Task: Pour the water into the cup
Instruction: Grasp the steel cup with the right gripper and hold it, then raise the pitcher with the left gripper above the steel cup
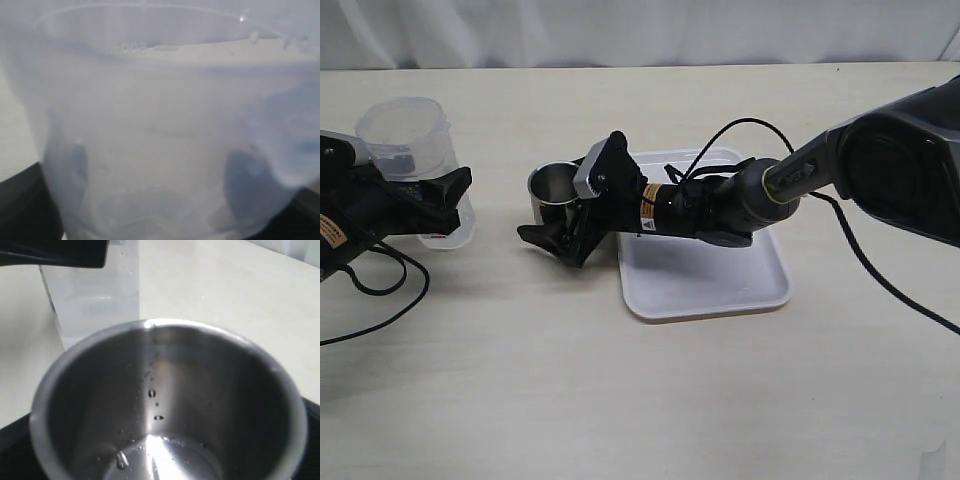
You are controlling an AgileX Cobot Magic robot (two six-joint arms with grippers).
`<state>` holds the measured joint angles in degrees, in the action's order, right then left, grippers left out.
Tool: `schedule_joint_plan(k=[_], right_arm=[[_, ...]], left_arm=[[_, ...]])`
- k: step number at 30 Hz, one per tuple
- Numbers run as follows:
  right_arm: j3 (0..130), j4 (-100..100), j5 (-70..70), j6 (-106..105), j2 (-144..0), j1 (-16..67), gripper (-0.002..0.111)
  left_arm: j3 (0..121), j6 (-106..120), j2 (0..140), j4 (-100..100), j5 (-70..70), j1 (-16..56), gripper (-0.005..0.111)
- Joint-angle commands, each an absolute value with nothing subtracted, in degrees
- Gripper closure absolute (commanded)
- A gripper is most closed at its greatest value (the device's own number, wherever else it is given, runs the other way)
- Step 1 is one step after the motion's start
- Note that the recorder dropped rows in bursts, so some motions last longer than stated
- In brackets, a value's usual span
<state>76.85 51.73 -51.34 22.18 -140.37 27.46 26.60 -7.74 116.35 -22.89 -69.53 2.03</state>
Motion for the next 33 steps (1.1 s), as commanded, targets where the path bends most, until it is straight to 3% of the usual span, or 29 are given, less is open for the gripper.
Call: schedule_joint_plan(k=[1,6,9,14,17,19,33], right_arm=[[77.3,51.4,-52.2,22.3,-140.4,27.5,0.013],[77.3,51.4,-52.2,22.3,-140.4,27.5,0.013],[77.3,51.4,-52.2,22.3,-140.4,27.5,0.021],[77.3,51.4,-52.2,22.3,-140.4,27.5,0.060],[77.3,53.0,-52.2,22.3,-140.4,27.5,0.094],[77.3,55.1,-52.2,23.3,-140.4,27.5,0.104],[77.3,58.1,-52.4,28.1,-140.4,27.5,0.104]], left_arm=[[26.7,-8.5,116.4,-23.5,-70.0,2.0,0.107],[26.7,-8.5,116.4,-23.5,-70.0,2.0,0.107],[26.7,-8.5,116.4,-23.5,-70.0,2.0,0.107],[26.7,-8.5,116.4,-23.5,-70.0,2.0,0.107],[26.7,-8.5,116.4,-23.5,-70.0,2.0,0.107],[26.7,-8.5,116.4,-23.5,-70.0,2.0,0.107],[30.8,-8.5,116.4,-26.6,-68.4,2.0,0.107]])
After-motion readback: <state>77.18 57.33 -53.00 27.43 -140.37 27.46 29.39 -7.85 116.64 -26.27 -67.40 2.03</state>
